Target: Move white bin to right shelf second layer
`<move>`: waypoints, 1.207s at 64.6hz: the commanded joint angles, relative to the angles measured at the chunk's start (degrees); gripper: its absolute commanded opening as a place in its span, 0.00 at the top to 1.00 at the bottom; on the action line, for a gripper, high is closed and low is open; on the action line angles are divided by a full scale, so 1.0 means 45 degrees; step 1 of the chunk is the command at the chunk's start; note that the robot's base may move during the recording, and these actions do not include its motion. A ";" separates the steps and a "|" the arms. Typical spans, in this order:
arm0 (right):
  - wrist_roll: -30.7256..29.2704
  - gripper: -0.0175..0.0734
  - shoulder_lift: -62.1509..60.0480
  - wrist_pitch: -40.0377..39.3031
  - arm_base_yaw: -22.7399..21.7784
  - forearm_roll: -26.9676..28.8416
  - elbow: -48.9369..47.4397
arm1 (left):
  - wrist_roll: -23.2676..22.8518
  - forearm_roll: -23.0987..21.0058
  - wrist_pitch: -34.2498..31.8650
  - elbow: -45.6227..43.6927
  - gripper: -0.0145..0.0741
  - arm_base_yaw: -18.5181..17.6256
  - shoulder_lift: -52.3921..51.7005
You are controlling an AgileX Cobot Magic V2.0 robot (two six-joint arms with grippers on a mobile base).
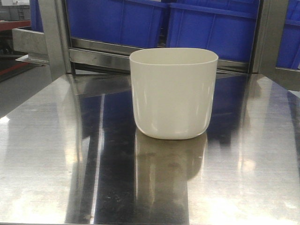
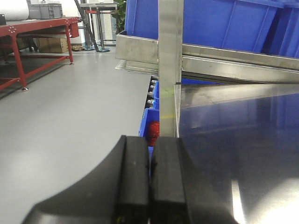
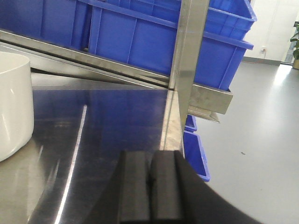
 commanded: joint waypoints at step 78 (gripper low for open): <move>0.0039 0.75 0.6473 0.1287 0.0088 0.2081 -0.8150 | -0.0067 -0.0096 -0.1035 0.0338 0.74 0.0002 -0.0244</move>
